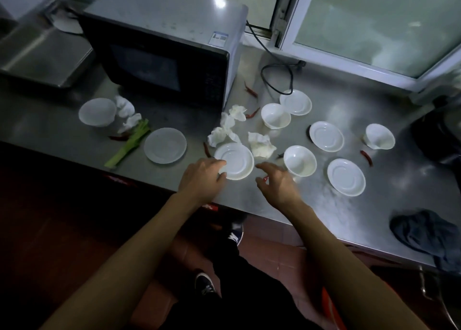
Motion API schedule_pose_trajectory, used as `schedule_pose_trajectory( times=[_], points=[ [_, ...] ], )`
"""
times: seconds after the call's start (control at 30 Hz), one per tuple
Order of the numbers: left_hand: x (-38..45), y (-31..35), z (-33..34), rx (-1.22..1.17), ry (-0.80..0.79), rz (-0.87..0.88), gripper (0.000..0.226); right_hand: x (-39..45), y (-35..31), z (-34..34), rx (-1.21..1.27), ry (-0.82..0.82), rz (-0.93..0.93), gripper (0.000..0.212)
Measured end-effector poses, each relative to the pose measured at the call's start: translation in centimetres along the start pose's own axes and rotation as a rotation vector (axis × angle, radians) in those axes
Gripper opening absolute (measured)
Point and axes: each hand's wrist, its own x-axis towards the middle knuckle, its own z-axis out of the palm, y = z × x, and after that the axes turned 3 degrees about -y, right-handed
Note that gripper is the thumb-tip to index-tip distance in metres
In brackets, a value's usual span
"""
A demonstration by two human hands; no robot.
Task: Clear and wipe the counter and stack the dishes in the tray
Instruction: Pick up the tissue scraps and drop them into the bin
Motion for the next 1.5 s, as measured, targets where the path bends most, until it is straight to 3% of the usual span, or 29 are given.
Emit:
schedule_pose_trajectory(
  times=[0.27,0.6,0.87,1.0,1.23,1.5],
  points=[
    [8.4,0.0,0.5,0.077,-0.158,-0.018,0.042,7.6,4.2,0.2,-0.033,-0.052,0.075,0.043],
    [14.1,-0.4,3.2,0.035,-0.179,-0.055,0.045,13.5,7.4,2.3,-0.167,-0.218,0.062,0.056],
    [17.4,-2.6,3.5,0.113,-0.175,-0.078,0.053,15.5,8.1,3.9,-0.224,-0.228,0.030,0.061],
    [19.1,-3.9,3.6,0.135,-0.177,-0.076,0.054,16.5,8.3,4.6,-0.228,-0.183,0.071,0.055],
    [22.2,-5.9,4.3,0.143,-0.239,-0.053,0.059,18.3,8.2,5.3,-0.131,-0.083,0.136,0.022],
    [24.4,-6.1,5.1,0.036,-0.099,0.066,0.026,19.8,6.7,5.8,-0.077,0.045,0.153,0.015]
  ],
)
